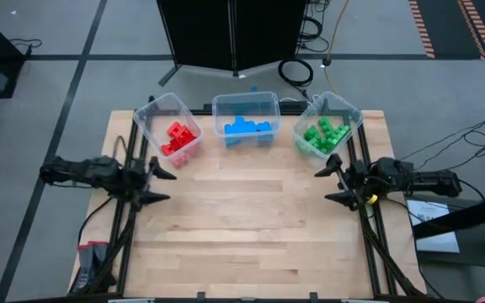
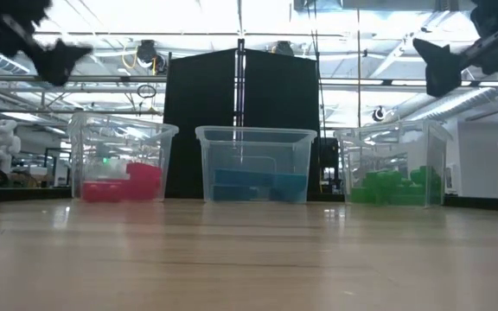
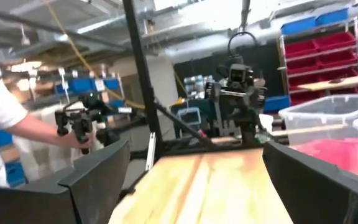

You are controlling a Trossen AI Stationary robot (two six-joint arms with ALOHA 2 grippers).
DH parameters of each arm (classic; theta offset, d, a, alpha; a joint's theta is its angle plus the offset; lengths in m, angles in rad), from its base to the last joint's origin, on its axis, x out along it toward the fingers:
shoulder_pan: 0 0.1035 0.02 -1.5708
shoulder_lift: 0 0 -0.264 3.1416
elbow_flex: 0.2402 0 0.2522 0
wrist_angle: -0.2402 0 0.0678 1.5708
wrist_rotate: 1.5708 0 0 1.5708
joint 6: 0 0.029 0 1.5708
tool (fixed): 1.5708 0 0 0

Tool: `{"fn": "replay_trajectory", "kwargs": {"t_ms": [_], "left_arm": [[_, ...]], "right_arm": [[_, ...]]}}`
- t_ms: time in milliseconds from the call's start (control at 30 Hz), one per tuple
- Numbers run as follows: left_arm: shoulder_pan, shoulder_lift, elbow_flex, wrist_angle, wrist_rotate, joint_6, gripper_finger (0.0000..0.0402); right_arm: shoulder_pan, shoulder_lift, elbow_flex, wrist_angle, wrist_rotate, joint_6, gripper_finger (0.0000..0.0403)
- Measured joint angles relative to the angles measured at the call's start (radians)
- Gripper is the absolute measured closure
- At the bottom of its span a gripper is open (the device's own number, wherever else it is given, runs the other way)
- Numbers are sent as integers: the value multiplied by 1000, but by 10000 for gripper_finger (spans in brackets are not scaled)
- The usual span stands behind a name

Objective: Sort blocks
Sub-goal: Return to Home Position

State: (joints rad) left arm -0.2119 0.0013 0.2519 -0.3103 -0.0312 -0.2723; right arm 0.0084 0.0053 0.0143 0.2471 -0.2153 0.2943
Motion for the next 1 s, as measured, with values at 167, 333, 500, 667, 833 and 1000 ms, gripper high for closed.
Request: {"fn": "replay_trajectory", "kwargs": {"t_ms": [167, 333, 500, 667, 833, 1000], "left_arm": [[0, -1, -183, 195, -37, -31, 65], [1, 21, -245, 342, -57, 58, 66], [2, 26, -245, 342, -74, 98, 66], [2, 46, -245, 344, -100, 102, 66], [2, 73, -245, 344, -105, 98, 65], [2, 93, -246, 344, -115, 70, 66]], "right_arm": [[38, 1, 0, -77, 4, -29, 37], [57, 1, 0, -145, 10, -43, 37], [83, 5, 0, -198, 18, -33, 37], [111, 8, 0, -211, 100, -76, 37], [120, 12, 0, -219, 141, -100, 37], [121, 25, 0, -220, 141, -92, 37]]}}
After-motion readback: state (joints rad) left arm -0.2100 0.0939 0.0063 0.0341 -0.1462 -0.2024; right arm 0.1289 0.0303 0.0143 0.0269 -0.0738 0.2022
